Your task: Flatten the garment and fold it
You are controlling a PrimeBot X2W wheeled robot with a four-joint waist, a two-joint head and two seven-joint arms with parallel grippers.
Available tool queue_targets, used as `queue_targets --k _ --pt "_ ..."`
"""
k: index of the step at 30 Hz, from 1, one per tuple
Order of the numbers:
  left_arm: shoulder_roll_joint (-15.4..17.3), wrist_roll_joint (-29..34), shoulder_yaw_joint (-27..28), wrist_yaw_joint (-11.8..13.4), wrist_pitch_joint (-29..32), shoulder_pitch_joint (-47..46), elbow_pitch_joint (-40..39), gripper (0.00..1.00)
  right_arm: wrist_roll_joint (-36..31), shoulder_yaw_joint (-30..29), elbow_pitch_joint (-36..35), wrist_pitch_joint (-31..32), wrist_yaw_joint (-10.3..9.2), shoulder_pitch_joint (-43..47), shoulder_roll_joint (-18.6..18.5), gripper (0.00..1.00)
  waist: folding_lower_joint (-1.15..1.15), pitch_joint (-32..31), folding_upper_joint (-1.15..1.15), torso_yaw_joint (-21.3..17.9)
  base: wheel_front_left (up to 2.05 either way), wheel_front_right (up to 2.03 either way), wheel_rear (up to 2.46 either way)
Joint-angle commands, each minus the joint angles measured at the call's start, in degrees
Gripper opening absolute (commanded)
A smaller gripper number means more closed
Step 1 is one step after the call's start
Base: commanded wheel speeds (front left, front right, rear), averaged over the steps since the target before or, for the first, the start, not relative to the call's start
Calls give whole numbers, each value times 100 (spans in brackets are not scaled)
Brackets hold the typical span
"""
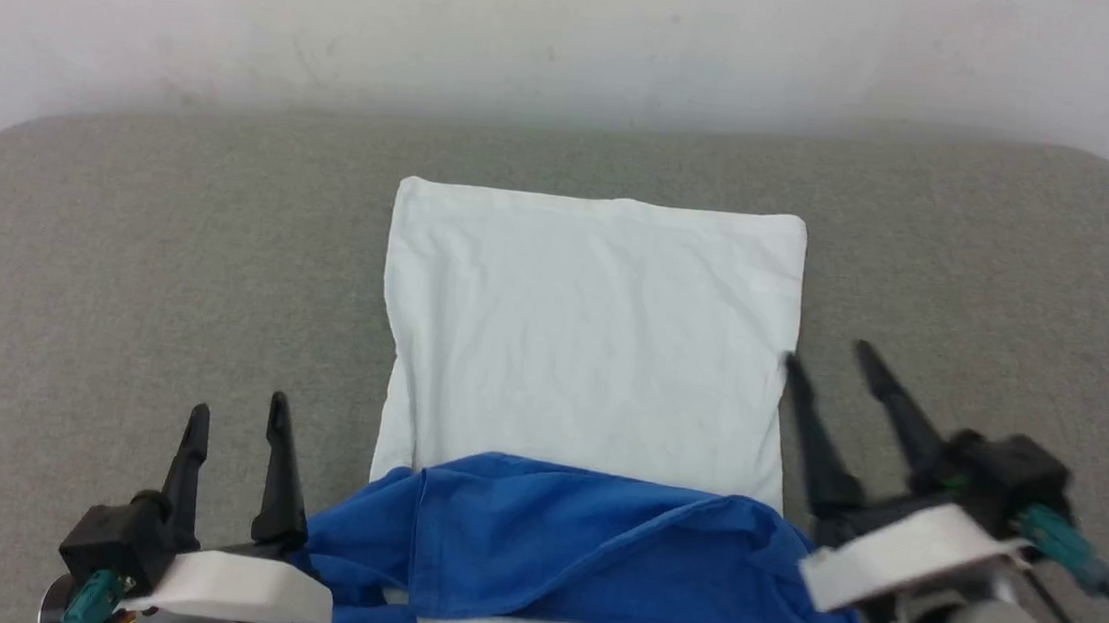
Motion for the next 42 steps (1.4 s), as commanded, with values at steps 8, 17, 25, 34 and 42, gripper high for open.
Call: queue_targets --k 8,17,25,34,42 --pt "179 71 31 -29 -4 -86 22 100 -498 -1286 -1118 614 -5 847 112 100 0 204 0 -162 0 0 0" --pt "642 57 -200 -537 548 -2059 519 100 -470 -1620 -1844 887 -5 764 203 100 0 1182 0 -236 0 0 0" --pt "1089 -76 -404 -983 1631 -4409 1703 100 -364 -1341 -1902 817 -5 323 217 100 0 2009 0 -542 0 0 0" --pt "1604 -293 -664 -1170 3502 -6231 3423 100 -40 -1011 -1756 550 -5 -100 218 100 0 2743 0 -1027 0 0 0" --pt "2010 -478 -853 -1231 4782 -6830 4364 100 183 -753 -1515 270 -5 -279 219 100 0 3167 0 -1431 0 0 0"
